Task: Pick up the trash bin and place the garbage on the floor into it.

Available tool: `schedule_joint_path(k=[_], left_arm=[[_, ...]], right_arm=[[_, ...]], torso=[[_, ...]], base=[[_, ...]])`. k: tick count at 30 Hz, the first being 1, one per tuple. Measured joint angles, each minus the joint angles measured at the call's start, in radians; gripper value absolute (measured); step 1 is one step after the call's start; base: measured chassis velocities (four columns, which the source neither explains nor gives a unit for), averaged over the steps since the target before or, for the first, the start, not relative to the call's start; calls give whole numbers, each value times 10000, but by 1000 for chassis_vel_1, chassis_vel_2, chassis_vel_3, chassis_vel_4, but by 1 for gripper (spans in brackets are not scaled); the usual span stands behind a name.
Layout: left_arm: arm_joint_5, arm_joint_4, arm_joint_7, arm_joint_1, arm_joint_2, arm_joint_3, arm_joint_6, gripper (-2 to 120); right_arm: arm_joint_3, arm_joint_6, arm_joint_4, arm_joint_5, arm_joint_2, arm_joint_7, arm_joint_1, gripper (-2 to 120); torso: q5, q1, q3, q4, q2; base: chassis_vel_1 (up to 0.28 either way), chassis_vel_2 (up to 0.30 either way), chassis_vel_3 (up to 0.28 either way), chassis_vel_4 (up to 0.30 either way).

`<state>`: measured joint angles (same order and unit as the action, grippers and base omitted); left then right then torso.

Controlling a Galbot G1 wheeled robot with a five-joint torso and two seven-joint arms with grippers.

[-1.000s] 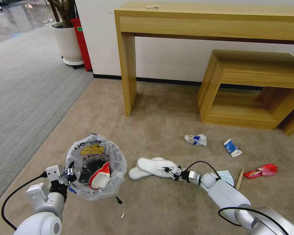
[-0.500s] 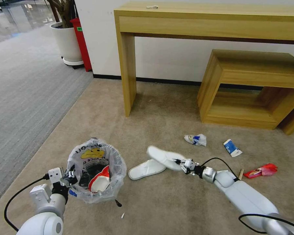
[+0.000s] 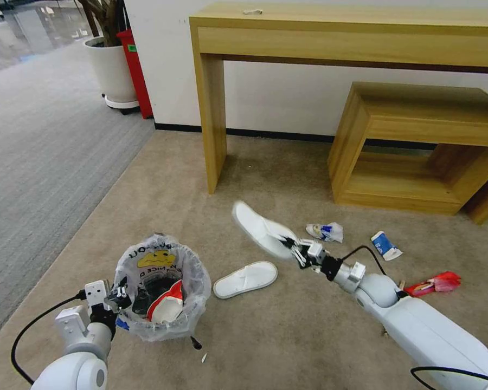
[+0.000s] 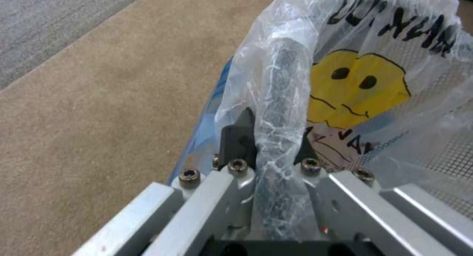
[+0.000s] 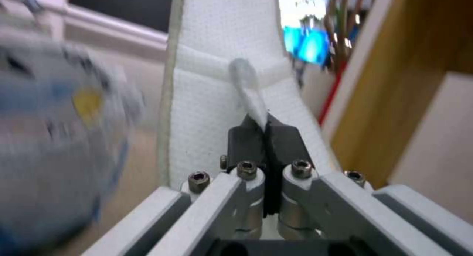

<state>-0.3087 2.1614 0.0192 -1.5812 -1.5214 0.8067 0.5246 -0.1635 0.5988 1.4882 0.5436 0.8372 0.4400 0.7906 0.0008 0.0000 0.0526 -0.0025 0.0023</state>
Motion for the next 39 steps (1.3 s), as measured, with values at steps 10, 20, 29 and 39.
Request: schedule_joint_path(k=[10,20,29,39], left_arm=[[-131,286,-7,-64,-9,-66,182,3],[-298,600,-7,-66,-74,-142,385,3],[-320,880,-7,-114,-182,-197,456,3],[-344,1149,-7,-211,-263,-187,477,3]], right_arm=[[-998,-233,2577,652,-174,-422,-535,0],[-2624,-127,3114,1030,202,-783,-1286,0],[-3832,61,2514,963,907,-915,-1553,0],[-4758,305,1318,663,1789,-909,-1737,0]], torso=[[-1,0,0,1,-1],[-1,0,0,1,0],[-1,0,0,1,-2],[-1,0,1,1,-3]], base=[[0,0,0,0],[0,0,0,0],[0,0,0,0],[0,0,0,0]])
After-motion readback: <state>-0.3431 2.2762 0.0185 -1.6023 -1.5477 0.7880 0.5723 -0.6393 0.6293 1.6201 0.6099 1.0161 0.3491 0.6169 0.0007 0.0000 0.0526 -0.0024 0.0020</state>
